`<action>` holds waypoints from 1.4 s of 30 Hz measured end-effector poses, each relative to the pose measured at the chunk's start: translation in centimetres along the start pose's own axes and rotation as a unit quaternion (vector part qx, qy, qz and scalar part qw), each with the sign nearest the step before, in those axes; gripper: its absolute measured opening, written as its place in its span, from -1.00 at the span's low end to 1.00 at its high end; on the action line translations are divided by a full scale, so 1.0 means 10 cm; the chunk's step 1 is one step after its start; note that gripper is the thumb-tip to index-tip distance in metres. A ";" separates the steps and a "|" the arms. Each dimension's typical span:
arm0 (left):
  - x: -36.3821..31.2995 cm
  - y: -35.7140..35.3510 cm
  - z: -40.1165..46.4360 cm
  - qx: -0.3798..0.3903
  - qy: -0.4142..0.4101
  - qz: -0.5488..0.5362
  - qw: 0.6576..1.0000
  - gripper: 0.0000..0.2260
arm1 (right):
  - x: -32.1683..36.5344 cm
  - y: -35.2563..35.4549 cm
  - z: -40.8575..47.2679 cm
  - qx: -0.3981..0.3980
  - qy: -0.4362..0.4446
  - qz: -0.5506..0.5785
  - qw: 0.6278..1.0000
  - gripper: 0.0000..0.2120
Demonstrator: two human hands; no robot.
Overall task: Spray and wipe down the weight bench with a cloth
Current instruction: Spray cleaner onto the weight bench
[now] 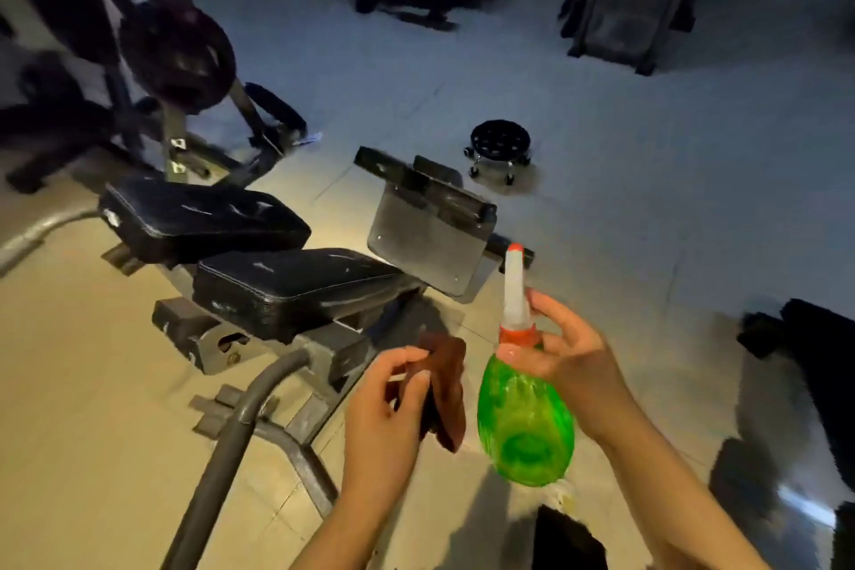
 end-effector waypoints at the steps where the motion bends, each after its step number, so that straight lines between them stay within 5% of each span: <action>1: -0.02 -0.06 0.05 -0.037 0.014 0.006 0.999 -0.79 | -0.06 0.07 0.15 0.059 -0.034 0.023 0.997 -0.52; 7: -0.24 -0.37 -0.05 -0.270 0.157 -0.014 0.950 -0.80 | -0.25 0.36 0.85 0.281 -0.169 -0.030 0.944 -0.39; 12: -0.27 -0.60 -0.17 -0.352 0.225 -0.016 0.908 -0.83 | -0.28 0.39 1.11 0.425 -0.193 -0.085 0.880 -0.53; 15: -0.29 -0.71 -0.14 -0.381 0.241 0.010 0.893 -0.84 | -0.39 0.42 1.31 0.469 -0.193 -0.107 0.855 -0.44; 21: -0.29 -1.07 0.27 -0.413 0.257 -0.025 0.873 -0.86 | -0.49 0.64 1.93 0.465 -0.202 -0.120 0.854 -0.62; 27: -0.24 -1.49 1.30 -0.358 0.234 -0.038 0.903 -0.78 | -0.37 1.09 2.88 0.383 -0.177 -0.150 0.894 -0.52; 31: -0.45 -1.71 2.13 -0.314 0.207 -0.046 0.925 -0.83 | -0.21 1.46 3.57 0.332 -0.171 -0.202 0.906 -0.66; 36: -0.71 -1.76 2.82 -0.316 0.188 -0.012 0.930 -0.79 | -0.32 1.67 4.33 0.353 -0.200 -0.285 0.868 -0.69; 42: -0.72 -2.14 2.96 -0.377 0.269 -0.018 0.886 -0.79 | -0.59 1.73 5.03 0.396 -0.226 -0.307 0.835 -0.83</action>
Point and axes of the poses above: each hand's wrist, its own z-axis towards the middle knuckle, its own y-axis out of the back of the hand, x = y × z, the point moved 2 cm from there along z, towards the middle knuckle, and after that the axes turned 6 degrees about z, right-handed, at the moved point
